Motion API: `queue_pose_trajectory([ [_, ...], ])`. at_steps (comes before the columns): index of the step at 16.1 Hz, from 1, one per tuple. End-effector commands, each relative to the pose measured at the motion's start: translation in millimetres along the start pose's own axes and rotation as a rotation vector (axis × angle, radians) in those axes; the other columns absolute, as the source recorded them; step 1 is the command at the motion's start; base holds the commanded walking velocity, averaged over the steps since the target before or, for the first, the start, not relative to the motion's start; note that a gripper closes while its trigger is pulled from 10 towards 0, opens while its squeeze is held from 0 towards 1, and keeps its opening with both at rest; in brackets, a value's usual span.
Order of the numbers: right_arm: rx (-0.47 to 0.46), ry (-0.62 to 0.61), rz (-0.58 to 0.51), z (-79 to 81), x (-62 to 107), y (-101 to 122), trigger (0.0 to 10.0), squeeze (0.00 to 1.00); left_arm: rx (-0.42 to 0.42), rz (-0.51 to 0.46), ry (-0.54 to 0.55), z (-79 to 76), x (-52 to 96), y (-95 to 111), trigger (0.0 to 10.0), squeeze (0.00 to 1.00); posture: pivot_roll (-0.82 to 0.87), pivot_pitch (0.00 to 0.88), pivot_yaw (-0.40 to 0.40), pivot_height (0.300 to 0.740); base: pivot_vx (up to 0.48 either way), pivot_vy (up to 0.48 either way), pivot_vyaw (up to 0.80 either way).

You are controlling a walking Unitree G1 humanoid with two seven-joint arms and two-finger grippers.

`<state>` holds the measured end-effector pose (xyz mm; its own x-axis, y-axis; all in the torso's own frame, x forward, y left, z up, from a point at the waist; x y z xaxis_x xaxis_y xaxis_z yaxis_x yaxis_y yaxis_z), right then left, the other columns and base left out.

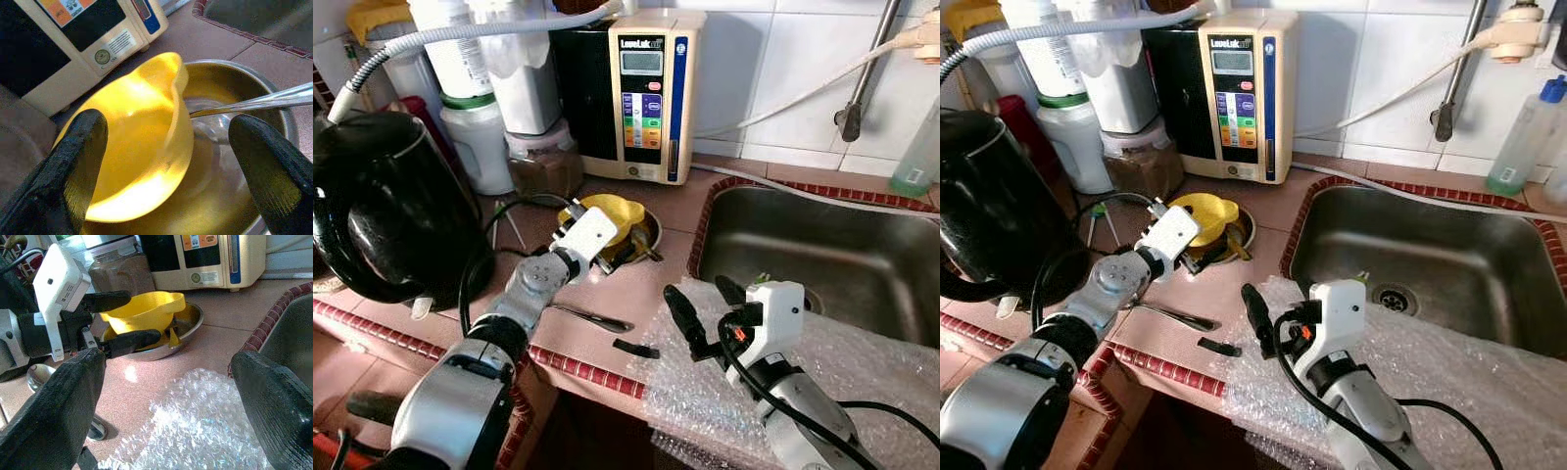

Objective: Kitchen organization

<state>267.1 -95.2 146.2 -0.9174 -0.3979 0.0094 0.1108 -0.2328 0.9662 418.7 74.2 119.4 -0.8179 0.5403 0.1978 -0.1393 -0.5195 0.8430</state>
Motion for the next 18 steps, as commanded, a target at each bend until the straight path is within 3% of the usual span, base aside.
queue_pose_trajectory([
  [1,0.002,0.012,-0.017,2.6,0.8,6,10.0,0.0,-0.009,0.061,-0.025,-4.4,1.3,-12,7.5,0.0,-0.06,0.0,0.1,0.74,0.0,0.0,0.0],
  [2,0.002,0.013,-0.017,2.6,0.5,6,10.0,0.0,-0.012,0.067,-0.02,-3.8,1.3,-13,0.0,0.0,-0.06,0.0,0.101,0.74,0.0,0.0,0.0],
  [14,0.004,0.005,-0.025,-0.8,-3.8,7,10.0,0.0,-0.035,0.113,-0.017,1.9,3.1,-19,0.0,0.0,-0.05,0.0,0.111,0.74,0.0,0.0,0.0],
  [18,0.007,-0.002,-0.031,-2.5,-4.8,8,10.0,0.0,-0.033,0.172,0.032,15.2,7.1,-27,0.0,0.0,-0.05,0.0,0.116,0.74,0.0,0.0,0.0],
])
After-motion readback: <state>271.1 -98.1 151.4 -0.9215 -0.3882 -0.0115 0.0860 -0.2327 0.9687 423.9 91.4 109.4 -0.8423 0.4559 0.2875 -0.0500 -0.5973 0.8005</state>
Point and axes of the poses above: a point about 5 cm out from each wrist's last joint towards the gripper, its own x axis pointing back from the gripper into the wrist, its own y axis along the axis of the wrist's last joint, z = x × y, the point moved 5 cm from there along -x, pointing out of the wrist towards the gripper, and after that the axes turned 2 degrees about -x, right-handed, at the moved point
